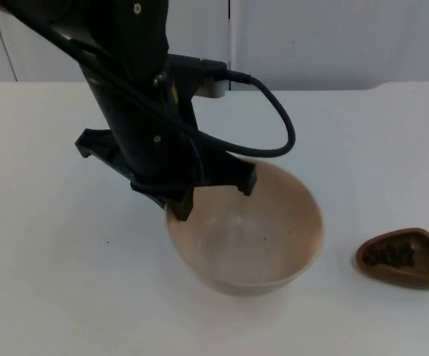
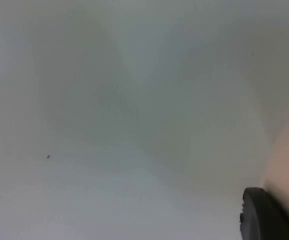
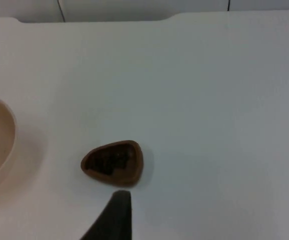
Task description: Pick up the bowl with the left hand and pour the coffee beans from the cup into the bowl with the right hand.
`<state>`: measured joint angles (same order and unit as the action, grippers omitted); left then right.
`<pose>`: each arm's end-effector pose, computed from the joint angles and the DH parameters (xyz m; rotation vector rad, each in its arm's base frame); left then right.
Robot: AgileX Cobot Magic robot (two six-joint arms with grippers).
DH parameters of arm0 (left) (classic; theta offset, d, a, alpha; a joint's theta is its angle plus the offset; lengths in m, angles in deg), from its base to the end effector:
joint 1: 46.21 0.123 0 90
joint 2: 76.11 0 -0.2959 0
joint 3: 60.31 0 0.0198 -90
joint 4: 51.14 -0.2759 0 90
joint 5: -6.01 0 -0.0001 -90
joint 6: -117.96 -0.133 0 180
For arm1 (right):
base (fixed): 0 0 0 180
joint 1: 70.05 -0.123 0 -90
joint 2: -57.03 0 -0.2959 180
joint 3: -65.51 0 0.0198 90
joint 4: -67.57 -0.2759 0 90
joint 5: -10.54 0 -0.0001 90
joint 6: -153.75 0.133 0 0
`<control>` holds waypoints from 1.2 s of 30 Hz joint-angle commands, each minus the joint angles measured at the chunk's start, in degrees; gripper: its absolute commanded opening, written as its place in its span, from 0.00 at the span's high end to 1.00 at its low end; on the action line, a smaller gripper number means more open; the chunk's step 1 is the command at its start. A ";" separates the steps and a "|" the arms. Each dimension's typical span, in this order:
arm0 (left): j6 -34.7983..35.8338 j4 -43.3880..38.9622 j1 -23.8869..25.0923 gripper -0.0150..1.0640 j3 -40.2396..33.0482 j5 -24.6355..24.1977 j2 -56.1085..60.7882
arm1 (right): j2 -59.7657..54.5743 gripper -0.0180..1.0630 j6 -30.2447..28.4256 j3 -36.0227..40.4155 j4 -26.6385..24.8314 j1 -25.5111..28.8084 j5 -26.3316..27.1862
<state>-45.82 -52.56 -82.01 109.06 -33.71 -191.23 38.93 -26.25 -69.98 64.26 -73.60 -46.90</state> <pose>0.3211 -0.2290 0.1170 0.5179 2.8559 -0.1384 0.0691 0.0108 0.2929 -0.0618 2.0947 0.1072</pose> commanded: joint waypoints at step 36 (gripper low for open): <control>2.05 -0.59 -0.32 0.99 0.32 0.98 0.12 | -53.67 0.01 -5.35 -21.21 -8.76 0.25 6.04</control>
<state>-44.40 -52.83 -82.01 109.06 -33.30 -191.22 -13.27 -31.84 -89.87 56.11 -73.60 -39.46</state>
